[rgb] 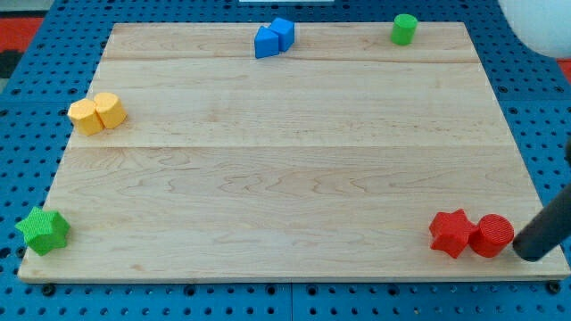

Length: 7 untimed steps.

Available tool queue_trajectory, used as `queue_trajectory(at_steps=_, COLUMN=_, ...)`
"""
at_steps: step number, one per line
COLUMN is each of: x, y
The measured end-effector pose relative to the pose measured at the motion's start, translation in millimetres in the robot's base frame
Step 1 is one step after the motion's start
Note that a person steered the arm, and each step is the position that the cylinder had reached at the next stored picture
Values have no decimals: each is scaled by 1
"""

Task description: Push green circle to blue triangle

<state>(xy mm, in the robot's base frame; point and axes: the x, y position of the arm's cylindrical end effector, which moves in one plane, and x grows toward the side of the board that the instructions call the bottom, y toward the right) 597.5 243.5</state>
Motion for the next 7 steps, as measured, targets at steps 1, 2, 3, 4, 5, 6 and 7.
queue_trajectory(at_steps=1, x=7, y=-66)
queue_trajectory(at_steps=2, x=8, y=-50)
queue_trajectory(at_steps=3, x=7, y=38)
queue_trajectory(at_steps=4, x=-45, y=86)
queue_trajectory(at_steps=5, x=-131, y=84)
queue_trajectory(at_steps=6, x=-223, y=84)
queue_trajectory(at_steps=7, x=-313, y=78)
